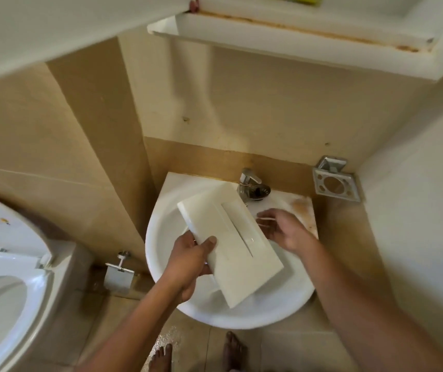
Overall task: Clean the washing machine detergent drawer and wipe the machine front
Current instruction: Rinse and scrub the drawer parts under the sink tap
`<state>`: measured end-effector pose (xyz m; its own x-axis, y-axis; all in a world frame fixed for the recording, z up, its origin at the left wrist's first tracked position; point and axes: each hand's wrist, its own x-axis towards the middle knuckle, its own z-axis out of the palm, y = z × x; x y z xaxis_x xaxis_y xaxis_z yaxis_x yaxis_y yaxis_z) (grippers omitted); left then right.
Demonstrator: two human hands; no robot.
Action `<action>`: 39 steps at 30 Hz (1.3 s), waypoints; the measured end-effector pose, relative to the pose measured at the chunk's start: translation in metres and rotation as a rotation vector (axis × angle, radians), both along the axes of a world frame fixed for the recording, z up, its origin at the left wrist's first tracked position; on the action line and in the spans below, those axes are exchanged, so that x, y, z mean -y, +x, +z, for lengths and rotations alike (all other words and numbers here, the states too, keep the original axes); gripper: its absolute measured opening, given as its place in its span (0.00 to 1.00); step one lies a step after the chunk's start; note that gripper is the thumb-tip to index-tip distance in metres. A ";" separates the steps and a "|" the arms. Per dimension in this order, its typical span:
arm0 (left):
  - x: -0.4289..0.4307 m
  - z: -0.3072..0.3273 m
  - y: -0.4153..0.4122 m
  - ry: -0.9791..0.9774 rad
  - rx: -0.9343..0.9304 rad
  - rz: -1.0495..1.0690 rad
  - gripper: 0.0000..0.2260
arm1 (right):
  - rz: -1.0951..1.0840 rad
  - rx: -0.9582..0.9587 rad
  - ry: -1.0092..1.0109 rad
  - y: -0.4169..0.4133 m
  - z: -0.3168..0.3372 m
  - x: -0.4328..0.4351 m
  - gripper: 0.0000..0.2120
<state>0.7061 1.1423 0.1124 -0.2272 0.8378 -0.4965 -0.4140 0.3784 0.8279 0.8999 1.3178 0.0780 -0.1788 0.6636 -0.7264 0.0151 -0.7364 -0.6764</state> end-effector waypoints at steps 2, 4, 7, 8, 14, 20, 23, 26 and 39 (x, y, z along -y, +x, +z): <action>-0.005 -0.008 0.001 -0.047 0.032 0.090 0.13 | -0.135 -0.049 -0.103 -0.005 -0.022 0.015 0.09; -0.008 -0.017 -0.003 -0.086 0.078 0.177 0.12 | -0.215 -0.143 -0.196 -0.016 -0.035 0.025 0.11; -0.007 -0.024 -0.008 -0.127 0.078 0.219 0.11 | -0.266 -0.286 -0.236 -0.034 -0.047 0.028 0.14; -0.006 -0.026 -0.008 -0.147 0.050 0.218 0.11 | -0.240 -0.314 -0.241 -0.040 -0.050 0.027 0.15; -0.006 -0.025 0.002 -0.170 0.006 0.248 0.10 | -0.191 -0.545 -0.220 -0.063 -0.062 0.019 0.19; -0.011 -0.017 0.004 -0.215 -0.098 0.316 0.10 | -0.121 -0.442 -0.019 -0.067 -0.071 0.017 0.16; -0.014 -0.018 0.003 -0.222 -0.111 0.329 0.11 | 0.015 -0.341 0.080 -0.065 -0.065 0.014 0.16; -0.018 -0.022 0.001 -0.222 -0.110 0.336 0.10 | 0.146 -0.311 0.174 -0.065 -0.067 0.012 0.11; -0.040 -0.018 0.025 -0.173 -0.002 0.336 0.18 | -0.175 -0.832 -0.078 -0.027 0.052 0.001 0.08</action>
<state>0.7314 1.1827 0.0944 -0.4763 0.6201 -0.6234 -0.5369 0.3563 0.7647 0.8730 1.3166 0.1301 -0.5744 0.6848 -0.4485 -0.5825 -0.7269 -0.3638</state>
